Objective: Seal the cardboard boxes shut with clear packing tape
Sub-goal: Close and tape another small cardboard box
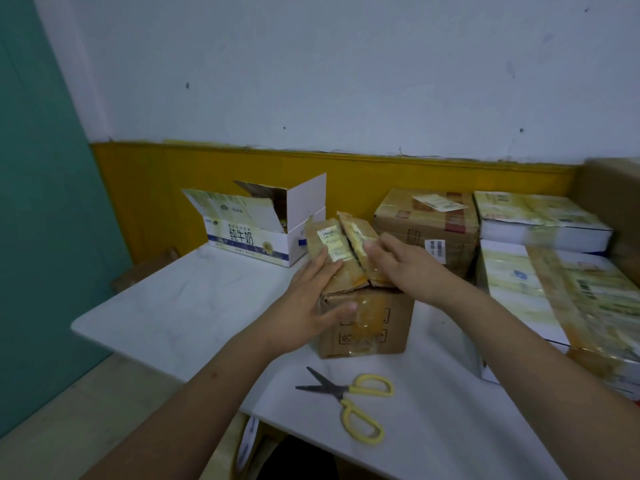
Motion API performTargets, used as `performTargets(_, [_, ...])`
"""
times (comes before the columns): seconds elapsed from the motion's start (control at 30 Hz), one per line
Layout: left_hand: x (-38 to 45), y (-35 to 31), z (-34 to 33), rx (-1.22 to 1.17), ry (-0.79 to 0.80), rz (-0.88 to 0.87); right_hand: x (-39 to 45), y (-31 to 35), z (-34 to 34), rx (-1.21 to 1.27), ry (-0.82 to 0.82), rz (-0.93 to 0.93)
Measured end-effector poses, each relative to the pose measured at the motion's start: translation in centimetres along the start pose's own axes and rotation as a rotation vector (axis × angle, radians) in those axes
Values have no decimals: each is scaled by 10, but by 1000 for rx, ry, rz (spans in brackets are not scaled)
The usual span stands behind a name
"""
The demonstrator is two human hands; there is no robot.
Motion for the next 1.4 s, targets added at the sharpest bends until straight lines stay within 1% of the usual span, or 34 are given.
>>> performTargets(0.07, [-2, -4, -1, 76, -46, -21, 13, 2, -2, -32, 70, -22])
performTargets(0.17, [-3, -9, -4, 101, -126, -41, 25, -3, -13, -271, 290, 22])
performTargets(0.23, [-2, -11, -4, 148, -153, -55, 26, -8, -16, -372, 373, 25])
performTargets(0.33, [0, -11, 0, 191, -131, -91, 26, -14, -19, -438, 414, 42])
performTargets(0.43, [1, -7, -2, 82, -116, -157, 30, -20, -22, -502, 461, 97])
performTargets(0.5, [3, -6, -5, 44, -111, -164, 31, -21, -22, -584, 513, 130])
performTargets(0.57, [0, -10, -3, 44, -34, -128, 31, -15, -16, -692, 576, 129])
performTargets(0.6, [-4, -11, 2, 61, 26, -100, 30, -8, -12, -737, 575, 114])
performTargets(0.63, [-11, -10, 8, 76, 62, -78, 29, 0, -7, -788, 541, 115])
performTargets(0.67, [-19, -6, 16, 64, 49, -58, 28, 11, -2, -850, 479, 144])
performTargets(0.7, [-30, -2, 26, 8, -37, -35, 28, 21, 1, -914, 400, 199])
performTargets(0.73, [-44, 5, 35, -88, -197, 12, 24, 35, 4, -933, 292, 273])
performTargets(0.77, [-61, 17, 42, -204, -402, 95, 20, 49, 3, -872, 134, 361])
performTargets(0.8, [-79, 35, 44, -308, -586, 233, 13, 66, 1, -763, -56, 463])
performTargets(0.83, [-100, 51, 42, -392, -703, 407, 2, 82, -5, -632, -236, 574])
performTargets(0.87, [-118, 68, 36, -454, -737, 573, -12, 97, -15, -513, -374, 680])
performTargets(0.9, [-135, 83, 26, -493, -696, 710, -26, 110, -27, -444, -436, 761])
performTargets(0.93, [-147, 95, 15, -524, -610, 811, -39, 120, -42, -418, -441, 830])
performTargets(0.97, [-154, 102, 3, -562, -509, 880, -47, 125, -59, -405, -409, 877])
performTargets(1.03, [-160, 109, -15, -709, -324, 967, -55, 124, -94, -371, -287, 881])
performTargets(1.07, [-160, 110, -20, -795, -257, 963, -55, 119, -108, -336, -227, 847])
performTargets(1.13, [-157, 116, -22, -924, -148, 848, -50, 105, -131, -210, -106, 712])
performTargets(1.2, [-159, 114, -22, -959, 30, 780, -41, 91, -146, -112, -29, 575])
performTargets(1.23, [-163, 113, -20, -965, 93, 772, -35, 87, -151, -75, -1, 514])
performTargets(1.3, [-170, 116, -10, -995, 170, 810, -22, 84, -157, 38, 55, 414])
performTargets(1.33, [-171, 119, -2, -1041, 242, 859, -16, 86, -159, 108, 97, 376])
performTargets(1.37, [-172, 119, 8, -1074, 334, 905, -9, 90, -164, 162, 176, 349])
performTargets(1.4, [-170, 118, 20, -1080, 415, 931, -3, 97, -169, 185, 290, 339])
Point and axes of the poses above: each hand's wrist, its own x-axis towards the middle knuckle, its own z-axis out of the back of the hand, y = z × x, the point moved 2 cm from there along x, towards the middle knuckle, and after that the axes turned 8 degrees about z, right-handed, at the moved point
